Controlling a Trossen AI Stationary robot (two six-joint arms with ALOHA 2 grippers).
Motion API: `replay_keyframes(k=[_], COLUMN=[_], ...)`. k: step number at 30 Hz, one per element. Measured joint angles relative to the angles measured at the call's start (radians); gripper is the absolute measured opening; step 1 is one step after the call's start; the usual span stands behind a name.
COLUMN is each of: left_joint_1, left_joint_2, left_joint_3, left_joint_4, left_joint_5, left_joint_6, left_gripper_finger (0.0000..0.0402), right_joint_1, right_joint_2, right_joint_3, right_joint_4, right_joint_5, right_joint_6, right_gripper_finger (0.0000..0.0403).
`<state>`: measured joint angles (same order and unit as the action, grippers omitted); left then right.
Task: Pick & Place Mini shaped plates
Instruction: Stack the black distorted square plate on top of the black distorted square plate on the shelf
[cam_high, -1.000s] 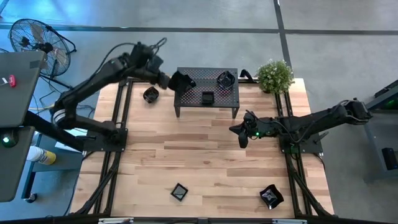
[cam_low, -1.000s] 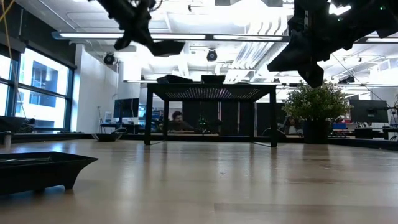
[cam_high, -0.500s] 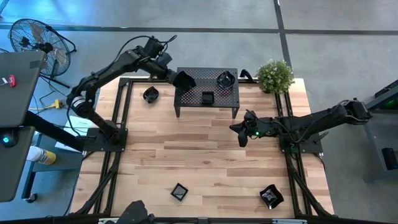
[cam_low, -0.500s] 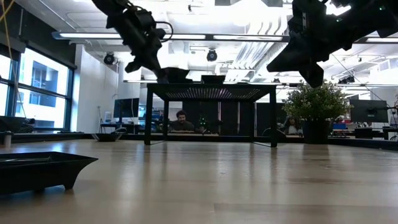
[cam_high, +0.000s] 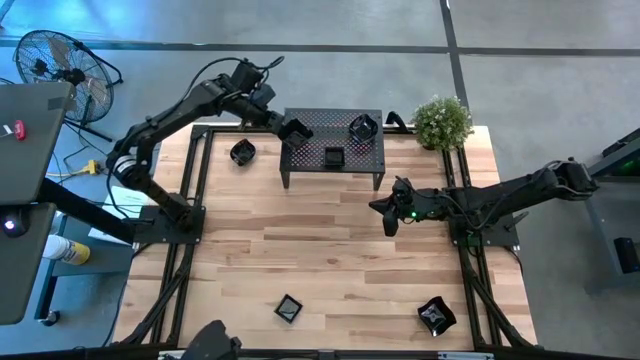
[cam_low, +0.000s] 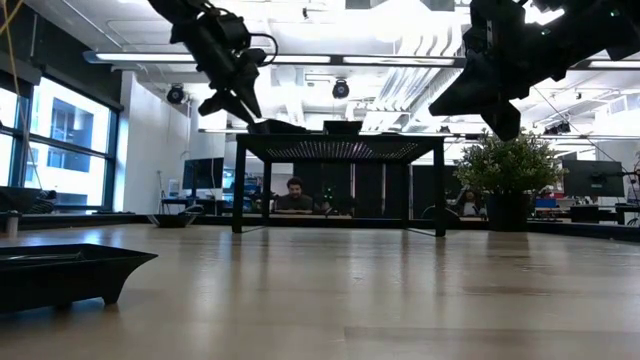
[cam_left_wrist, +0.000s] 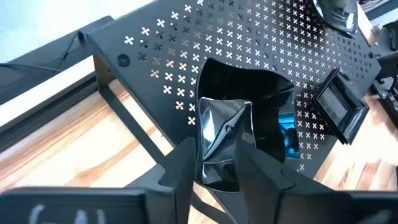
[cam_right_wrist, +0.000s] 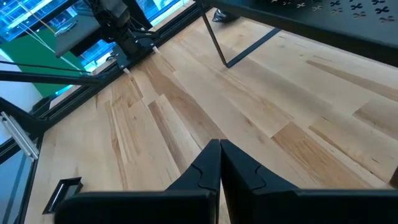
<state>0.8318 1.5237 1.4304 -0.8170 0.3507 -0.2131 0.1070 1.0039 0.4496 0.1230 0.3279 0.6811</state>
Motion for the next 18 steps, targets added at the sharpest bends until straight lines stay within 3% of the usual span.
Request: replay_keyframes(k=[8, 14, 18], left_joint_1=[0.014, -0.059, -0.190], left_joint_2=[-0.056, -0.158, -0.248], left_joint_3=[0.072, 0.075, -0.009], left_joint_4=[-0.048, -0.119, -0.055], left_joint_5=[-0.067, -0.105, -0.110], left_joint_6=[0.034, 0.060, 0.047], left_gripper_finger=[0.0107, 0.0044, 0.0005], right_joint_1=[0.000, 0.000, 0.001], right_joint_2=[0.000, 0.000, 0.000], right_joint_3=[0.000, 0.000, 0.000], right_joint_4=[-0.003, -0.015, -0.020], right_joint_5=[0.003, -0.005, -0.129], right_joint_6=[0.012, 0.018, -0.007], right_gripper_finger=[0.0002, 0.0002, 0.0001])
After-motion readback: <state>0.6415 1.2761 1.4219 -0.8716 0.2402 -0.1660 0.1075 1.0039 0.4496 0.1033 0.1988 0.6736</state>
